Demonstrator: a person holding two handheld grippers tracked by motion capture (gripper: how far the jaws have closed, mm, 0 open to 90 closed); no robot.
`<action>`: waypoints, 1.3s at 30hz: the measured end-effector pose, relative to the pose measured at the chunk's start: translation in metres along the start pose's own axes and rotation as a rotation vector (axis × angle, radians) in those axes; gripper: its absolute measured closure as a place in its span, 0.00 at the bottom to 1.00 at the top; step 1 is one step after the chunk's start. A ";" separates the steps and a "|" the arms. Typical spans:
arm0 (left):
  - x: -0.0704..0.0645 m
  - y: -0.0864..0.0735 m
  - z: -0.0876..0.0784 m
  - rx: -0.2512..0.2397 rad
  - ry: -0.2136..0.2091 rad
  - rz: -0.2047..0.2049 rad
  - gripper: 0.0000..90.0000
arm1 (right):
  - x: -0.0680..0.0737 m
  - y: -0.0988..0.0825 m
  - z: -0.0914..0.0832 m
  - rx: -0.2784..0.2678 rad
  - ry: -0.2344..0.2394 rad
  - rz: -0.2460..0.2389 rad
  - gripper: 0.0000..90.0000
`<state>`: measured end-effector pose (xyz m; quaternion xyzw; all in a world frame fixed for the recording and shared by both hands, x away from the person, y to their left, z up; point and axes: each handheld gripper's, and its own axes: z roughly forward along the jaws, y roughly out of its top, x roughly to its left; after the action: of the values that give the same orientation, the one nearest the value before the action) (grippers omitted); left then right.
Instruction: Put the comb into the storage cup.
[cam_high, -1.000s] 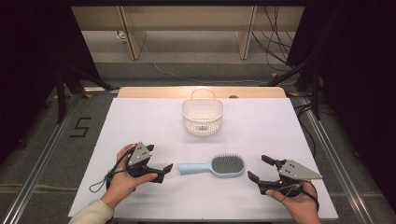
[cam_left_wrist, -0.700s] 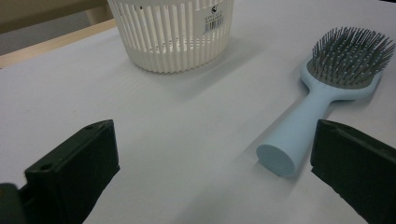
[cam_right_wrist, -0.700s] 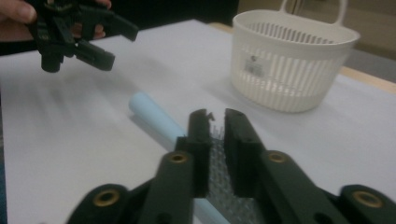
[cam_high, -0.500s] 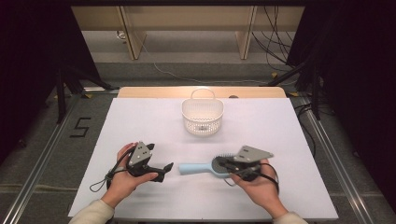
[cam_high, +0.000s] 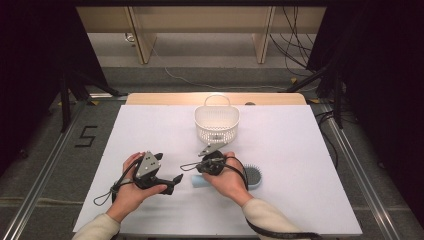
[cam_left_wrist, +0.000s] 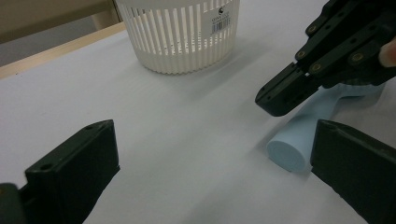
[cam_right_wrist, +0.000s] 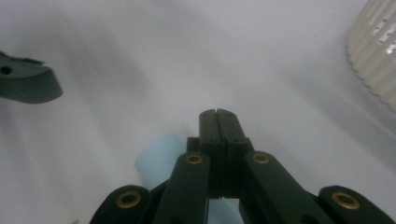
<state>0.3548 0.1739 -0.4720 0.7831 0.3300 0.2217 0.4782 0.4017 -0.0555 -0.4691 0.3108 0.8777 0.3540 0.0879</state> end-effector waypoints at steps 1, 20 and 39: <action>0.001 0.000 0.000 0.000 0.001 -0.002 0.01 | 0.000 0.002 0.003 0.005 0.000 0.001 1.00; 0.004 -0.003 -0.002 0.015 0.005 0.005 0.00 | 0.010 0.011 0.022 0.117 -0.002 0.008 1.00; 0.007 -0.005 -0.002 0.031 0.015 0.005 0.00 | 0.028 -0.009 0.001 0.274 0.106 -0.101 1.00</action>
<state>0.3567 0.1814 -0.4751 0.7895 0.3352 0.2235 0.4629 0.3755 -0.0425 -0.4738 0.2562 0.9357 0.2420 0.0161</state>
